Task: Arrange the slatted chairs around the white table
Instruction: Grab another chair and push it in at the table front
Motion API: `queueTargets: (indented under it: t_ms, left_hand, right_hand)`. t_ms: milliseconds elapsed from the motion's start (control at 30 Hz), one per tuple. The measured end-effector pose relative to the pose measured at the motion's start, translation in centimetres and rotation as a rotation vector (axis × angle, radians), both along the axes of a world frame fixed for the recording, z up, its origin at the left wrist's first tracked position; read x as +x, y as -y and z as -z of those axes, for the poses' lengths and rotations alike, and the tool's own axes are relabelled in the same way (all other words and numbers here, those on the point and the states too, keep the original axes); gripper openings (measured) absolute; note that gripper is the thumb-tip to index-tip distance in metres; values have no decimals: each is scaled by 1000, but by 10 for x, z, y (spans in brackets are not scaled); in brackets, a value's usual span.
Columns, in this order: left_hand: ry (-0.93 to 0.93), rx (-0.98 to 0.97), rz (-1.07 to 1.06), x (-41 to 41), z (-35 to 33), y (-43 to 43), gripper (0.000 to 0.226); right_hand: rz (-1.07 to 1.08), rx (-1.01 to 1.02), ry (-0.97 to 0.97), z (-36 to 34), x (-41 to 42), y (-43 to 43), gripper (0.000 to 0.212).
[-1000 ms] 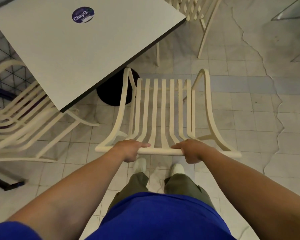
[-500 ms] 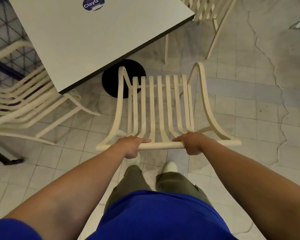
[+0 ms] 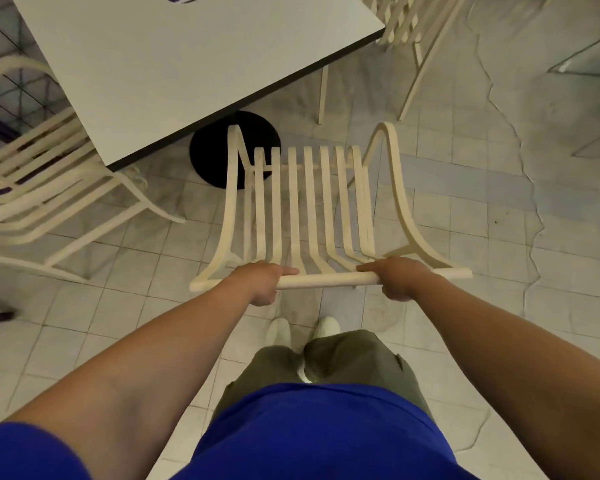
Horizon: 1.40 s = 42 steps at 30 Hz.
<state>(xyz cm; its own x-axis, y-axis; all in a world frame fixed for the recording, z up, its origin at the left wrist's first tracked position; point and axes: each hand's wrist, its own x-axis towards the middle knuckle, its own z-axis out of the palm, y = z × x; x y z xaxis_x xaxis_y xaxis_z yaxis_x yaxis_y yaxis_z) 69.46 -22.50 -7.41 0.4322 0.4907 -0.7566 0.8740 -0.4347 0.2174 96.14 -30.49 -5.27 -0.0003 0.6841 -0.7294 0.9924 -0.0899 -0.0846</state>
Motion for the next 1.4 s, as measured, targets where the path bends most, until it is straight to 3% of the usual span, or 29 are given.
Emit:
queueTargets:
  t_ms: [200,367,700,1400]
  left_hand:
    - [-5,14,3,1,-2,1,82]
    - [-46,9,-17,6,-4,1,84]
    - [-130,-20,-87,16,-9,13,86]
    - [-76,-17,-394,112,-12,76,84]
  right_hand:
    - [-13,-6,-15,1,7,-2,69]
    - [-35,-70,-52,9,27,-5,86]
    - [-150,-102,-147,14,47,-10,83]
    - [-417,-112,-131,12,144,-47,81]
